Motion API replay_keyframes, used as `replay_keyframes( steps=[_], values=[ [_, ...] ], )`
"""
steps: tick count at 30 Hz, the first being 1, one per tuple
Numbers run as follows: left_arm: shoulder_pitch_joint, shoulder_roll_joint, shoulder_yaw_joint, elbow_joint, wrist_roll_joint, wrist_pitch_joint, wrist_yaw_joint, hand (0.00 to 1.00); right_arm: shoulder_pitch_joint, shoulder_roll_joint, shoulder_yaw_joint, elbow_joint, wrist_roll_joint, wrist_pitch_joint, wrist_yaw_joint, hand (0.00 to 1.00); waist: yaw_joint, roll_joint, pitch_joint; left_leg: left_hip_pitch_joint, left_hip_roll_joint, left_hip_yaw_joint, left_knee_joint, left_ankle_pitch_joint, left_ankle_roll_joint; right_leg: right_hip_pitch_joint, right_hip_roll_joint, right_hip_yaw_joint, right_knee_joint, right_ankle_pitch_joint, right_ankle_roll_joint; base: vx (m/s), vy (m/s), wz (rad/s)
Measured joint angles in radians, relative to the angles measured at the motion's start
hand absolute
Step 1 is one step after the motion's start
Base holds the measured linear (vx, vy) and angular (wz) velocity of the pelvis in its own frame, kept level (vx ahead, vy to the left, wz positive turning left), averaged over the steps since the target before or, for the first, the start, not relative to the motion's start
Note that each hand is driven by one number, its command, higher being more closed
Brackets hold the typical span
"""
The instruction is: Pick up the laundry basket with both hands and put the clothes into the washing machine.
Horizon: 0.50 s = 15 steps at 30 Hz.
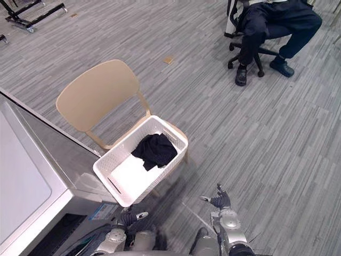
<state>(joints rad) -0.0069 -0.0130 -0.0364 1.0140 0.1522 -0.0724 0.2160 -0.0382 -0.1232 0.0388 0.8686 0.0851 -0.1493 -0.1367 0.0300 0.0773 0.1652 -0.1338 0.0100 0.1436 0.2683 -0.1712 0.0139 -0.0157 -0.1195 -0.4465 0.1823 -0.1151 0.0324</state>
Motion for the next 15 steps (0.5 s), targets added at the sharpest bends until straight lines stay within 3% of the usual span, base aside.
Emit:
replay_keyframes(
  steps=[1, 3, 5, 7, 8, 10, 12, 14, 15],
  values=[
    [0.007, 0.010, 0.000, 0.001, -0.005, 0.000, 0.000, 0.00, 0.005, 0.017, 0.017, 0.017, -0.001, 0.000, -0.004, 0.00, 0.012, -0.018, -0.010, 0.022, -0.012, 0.000, -0.021, 0.006, 0.004, 0.009, 0.002, 0.013, -0.010, 0.002, 0.008, 0.18, 0.019, -0.06],
    [0.004, 0.023, 0.000, 0.004, -0.007, -0.002, -0.002, 0.00, 0.005, 0.033, 0.030, 0.033, -0.009, 0.001, -0.005, 0.00, 0.010, -0.023, -0.003, 0.019, -0.010, -0.012, 0.021, -0.029, 0.034, 0.002, -0.020, 0.012, 0.062, -0.014, 0.032, 0.14, 0.120, 0.20],
    [-0.016, 0.036, -0.026, 0.031, -0.002, 0.013, -0.044, 0.00, 0.007, 0.047, 0.039, 0.053, -0.016, 0.005, -0.003, 0.00, 0.007, -0.025, 0.004, 0.051, -0.015, -0.047, 0.048, -0.043, 0.043, -0.049, -0.070, 0.017, 0.302, -0.025, 0.049, 0.09, 0.151, 0.52],
    [-0.022, 0.049, -0.067, 0.034, -0.001, 0.015, -0.074, 0.00, 0.003, 0.074, 0.042, 0.053, -0.018, 0.004, 0.005, 0.00, -0.003, -0.049, 0.018, 0.100, -0.036, -0.092, 0.037, -0.058, 0.065, -0.118, -0.123, 0.068, 0.531, -0.027, 0.057, 0.10, 0.061, 0.85],
    [-0.023, 0.048, -0.069, 0.034, -0.004, 0.016, -0.072, 0.00, 0.004, 0.084, 0.056, 0.052, -0.020, 0.003, 0.007, 0.00, -0.016, -0.063, 0.019, 0.118, -0.047, -0.132, 0.028, -0.064, 0.071, -0.136, -0.126, 0.104, 0.573, -0.076, 0.052, 0.10, -0.008, 0.98],
    [-0.024, 0.033, -0.066, 0.034, -0.005, 0.016, -0.060, 0.00, 0.005, 0.083, 0.062, 0.052, -0.020, 0.001, 0.007, 0.00, -0.016, -0.068, 0.017, 0.131, -0.055, -0.197, 0.018, -0.070, 0.074, -0.158, -0.099, 0.155, 0.520, -0.114, 0.053, 0.11, -0.062, 1.01],
    [-0.034, 0.020, -0.056, 0.036, -0.005, 0.011, -0.059, 0.00, 0.006, 0.076, 0.061, 0.054, -0.019, 0.001, 0.006, 0.00, -0.017, -0.066, 0.019, 0.124, -0.061, -0.273, 0.018, -0.077, 0.073, -0.188, -0.033, 0.268, 0.393, -0.119, 0.053, 0.14, -0.126, 1.10],
    [-0.032, 0.011, -0.037, 0.037, -0.005, 0.011, -0.058, 0.00, 0.022, 0.072, 0.042, 0.054, -0.017, 0.001, 0.006, 0.00, -0.037, -0.072, 0.016, 0.104, -0.074, -0.390, 0.043, -0.082, 0.036, -0.196, 0.049, 0.482, 0.217, -0.098, 0.069, 0.14, -0.195, 1.60],
    [-0.032, 0.012, -0.037, 0.038, -0.005, 0.010, -0.059, 0.00, 0.034, 0.069, 0.027, 0.047, -0.017, 0.001, 0.007, 0.00, -0.044, -0.087, 0.009, 0.099, -0.087, -0.425, 0.056, -0.085, 0.025, -0.188, 0.049, 0.515, 0.184, -0.085, 0.077, 0.16, -0.231, 1.75]
  ],
)
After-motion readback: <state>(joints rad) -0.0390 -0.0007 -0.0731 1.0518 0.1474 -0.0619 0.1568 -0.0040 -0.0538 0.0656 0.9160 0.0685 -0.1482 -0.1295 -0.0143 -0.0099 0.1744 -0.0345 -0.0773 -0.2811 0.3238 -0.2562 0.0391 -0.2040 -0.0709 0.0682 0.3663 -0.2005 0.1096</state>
